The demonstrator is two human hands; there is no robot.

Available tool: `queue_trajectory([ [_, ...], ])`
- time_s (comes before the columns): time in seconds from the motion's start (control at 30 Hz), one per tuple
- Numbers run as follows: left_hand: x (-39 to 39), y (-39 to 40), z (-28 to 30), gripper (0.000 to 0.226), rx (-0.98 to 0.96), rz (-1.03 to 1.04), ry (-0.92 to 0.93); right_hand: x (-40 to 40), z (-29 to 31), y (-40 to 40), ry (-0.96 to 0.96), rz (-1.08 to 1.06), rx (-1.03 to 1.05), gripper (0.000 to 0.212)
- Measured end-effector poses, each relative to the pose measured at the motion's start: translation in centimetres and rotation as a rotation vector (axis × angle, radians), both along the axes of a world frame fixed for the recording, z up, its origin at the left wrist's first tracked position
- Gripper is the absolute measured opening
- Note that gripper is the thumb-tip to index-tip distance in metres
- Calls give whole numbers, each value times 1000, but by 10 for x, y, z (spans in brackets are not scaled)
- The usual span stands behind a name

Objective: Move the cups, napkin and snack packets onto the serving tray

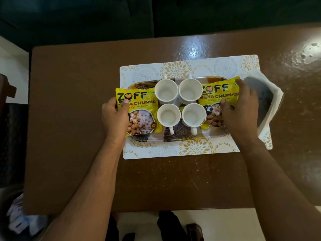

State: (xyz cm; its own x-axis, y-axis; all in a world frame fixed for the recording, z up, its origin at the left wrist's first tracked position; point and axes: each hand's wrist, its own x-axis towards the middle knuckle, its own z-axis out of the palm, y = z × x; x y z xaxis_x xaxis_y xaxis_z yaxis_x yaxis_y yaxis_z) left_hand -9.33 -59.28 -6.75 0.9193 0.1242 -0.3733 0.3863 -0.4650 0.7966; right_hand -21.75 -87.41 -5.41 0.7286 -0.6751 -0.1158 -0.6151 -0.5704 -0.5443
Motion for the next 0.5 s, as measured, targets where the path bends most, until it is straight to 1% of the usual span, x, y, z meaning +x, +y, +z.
queue_trajectory([
  [0.07, 0, 1, -2, 16, 0, 5, 16, 0, -2, 4, 65, 30, -81, 51],
  [0.13, 1, 1, -3, 19, 16, 4, 25, 1, -3, 7, 131, 48, -150, 46],
  [0.27, 3, 1, -6, 21, 35, 18, 19, 1, -2, 10, 219, 41, -243, 45],
  [0.33, 3, 0, -6, 22, 33, 30, 4, 1, 0, 11, 231, 52, -253, 45],
  [0.43, 2, 3, -4, 29, 45, 16, -23, 2, 1, 11, 233, 56, -249, 45],
  [0.5, 1, 5, 0, 32, 99, -19, -59, 2, 6, 13, 229, 51, -270, 47],
])
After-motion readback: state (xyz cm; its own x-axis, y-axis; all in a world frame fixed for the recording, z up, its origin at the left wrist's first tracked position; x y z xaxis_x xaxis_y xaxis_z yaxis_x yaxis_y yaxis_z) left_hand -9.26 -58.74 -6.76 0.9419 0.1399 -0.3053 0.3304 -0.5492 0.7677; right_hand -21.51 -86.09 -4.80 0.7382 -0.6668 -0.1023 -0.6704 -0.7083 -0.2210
